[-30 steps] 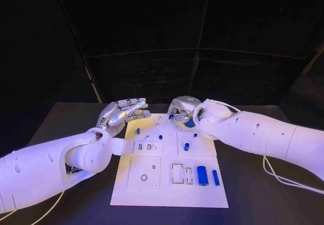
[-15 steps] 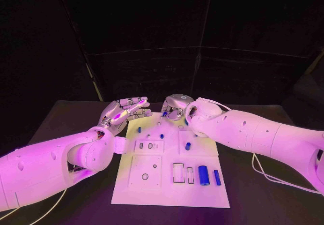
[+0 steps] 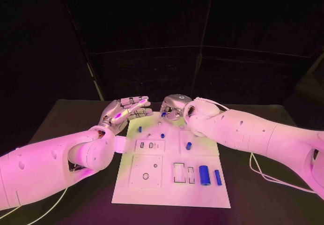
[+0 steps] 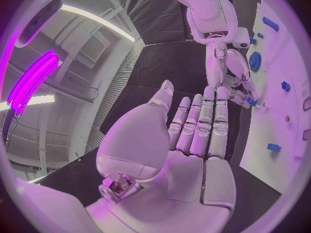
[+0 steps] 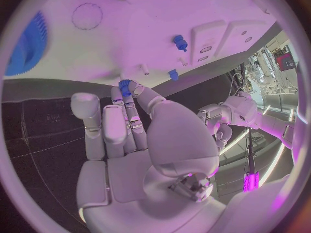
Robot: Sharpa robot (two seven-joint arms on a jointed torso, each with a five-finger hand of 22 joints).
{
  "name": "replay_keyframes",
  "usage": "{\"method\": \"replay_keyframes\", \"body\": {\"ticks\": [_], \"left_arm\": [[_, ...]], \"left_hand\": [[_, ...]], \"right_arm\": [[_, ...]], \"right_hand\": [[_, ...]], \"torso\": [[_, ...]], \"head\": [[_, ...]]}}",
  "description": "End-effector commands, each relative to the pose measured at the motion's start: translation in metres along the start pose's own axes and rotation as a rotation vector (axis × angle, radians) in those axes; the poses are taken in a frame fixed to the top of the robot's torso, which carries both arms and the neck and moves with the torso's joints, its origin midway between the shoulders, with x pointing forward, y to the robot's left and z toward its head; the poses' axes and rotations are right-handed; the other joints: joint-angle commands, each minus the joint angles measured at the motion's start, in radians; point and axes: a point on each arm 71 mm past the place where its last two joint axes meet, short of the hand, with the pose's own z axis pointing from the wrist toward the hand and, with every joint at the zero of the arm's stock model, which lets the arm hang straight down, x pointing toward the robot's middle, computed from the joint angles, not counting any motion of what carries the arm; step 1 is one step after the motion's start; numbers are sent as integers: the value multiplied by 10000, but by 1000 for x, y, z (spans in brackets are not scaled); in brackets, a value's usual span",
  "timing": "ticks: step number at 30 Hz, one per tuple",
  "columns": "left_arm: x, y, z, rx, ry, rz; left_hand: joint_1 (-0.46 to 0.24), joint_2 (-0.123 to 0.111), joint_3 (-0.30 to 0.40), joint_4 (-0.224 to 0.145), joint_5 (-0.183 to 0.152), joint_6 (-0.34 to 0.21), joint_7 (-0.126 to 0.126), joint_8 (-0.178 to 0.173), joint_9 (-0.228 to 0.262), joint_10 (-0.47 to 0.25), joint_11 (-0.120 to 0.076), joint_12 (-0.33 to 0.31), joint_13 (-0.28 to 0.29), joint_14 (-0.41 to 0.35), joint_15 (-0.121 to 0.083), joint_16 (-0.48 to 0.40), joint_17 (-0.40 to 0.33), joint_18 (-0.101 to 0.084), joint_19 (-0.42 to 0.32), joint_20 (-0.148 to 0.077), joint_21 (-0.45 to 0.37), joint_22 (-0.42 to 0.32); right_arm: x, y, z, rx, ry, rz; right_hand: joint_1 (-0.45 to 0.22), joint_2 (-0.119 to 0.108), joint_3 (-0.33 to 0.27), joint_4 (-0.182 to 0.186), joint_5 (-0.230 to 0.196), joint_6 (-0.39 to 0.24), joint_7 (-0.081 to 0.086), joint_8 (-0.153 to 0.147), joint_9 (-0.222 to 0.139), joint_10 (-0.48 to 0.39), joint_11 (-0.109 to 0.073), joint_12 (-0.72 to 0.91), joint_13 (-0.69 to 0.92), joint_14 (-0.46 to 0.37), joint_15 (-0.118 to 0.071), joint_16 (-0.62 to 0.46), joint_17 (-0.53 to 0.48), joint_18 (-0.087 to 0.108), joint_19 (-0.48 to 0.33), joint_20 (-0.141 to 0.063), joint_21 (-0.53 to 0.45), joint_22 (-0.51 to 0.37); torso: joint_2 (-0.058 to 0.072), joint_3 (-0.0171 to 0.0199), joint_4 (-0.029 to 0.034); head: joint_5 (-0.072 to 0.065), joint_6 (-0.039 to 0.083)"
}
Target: Assemble the parts on the task board
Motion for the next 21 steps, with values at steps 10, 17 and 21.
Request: {"method": "replay_keyframes", "body": {"ticks": [10, 17, 21], "left_arm": [[3, -3, 1, 46, 75, -37], [4, -3, 1, 43, 108, -51], [4, -3, 2, 32, 130, -60]], "left_hand": [[-63, 9, -41, -18, 19, 74, 315, -58, -13, 40, 9, -68, -16, 31, 0, -48, 12, 126, 66, -3, -54, -19], [-63, 9, -41, -18, 19, 74, 315, -58, -13, 40, 9, -68, -16, 31, 0, -48, 12, 126, 66, -3, -54, -19], [-60, 11, -39, -23, 19, 73, 315, -59, -14, 40, 9, -69, -16, 31, 0, -49, 12, 126, 67, -3, -56, -20]], "right_arm": [[0, 1, 5, 24, 92, -262], [1, 1, 9, 110, 173, -326], [2, 2, 10, 116, 238, -340]], "right_hand": [[-52, -95, 69, 50, -48, 5, -2, -59, -21, -23, 8, -49, 1, 215, -9, 57, -15, -129, -17, -33, 60, -17], [-84, -127, 116, 104, -66, -31, 8, -87, -27, -68, 20, -90, -8, 203, 2, 56, -38, -123, -54, -24, 56, -41], [-126, -198, 176, 175, -101, -104, 33, -135, -36, -147, 48, -153, -23, 184, 24, 51, -70, -118, -101, -4, 52, -66]], "torso": [[9, -2, 1], [15, -2, -3], [12, -3, -7]], "head": [[69, 9], [79, 3], [96, -20]]}}
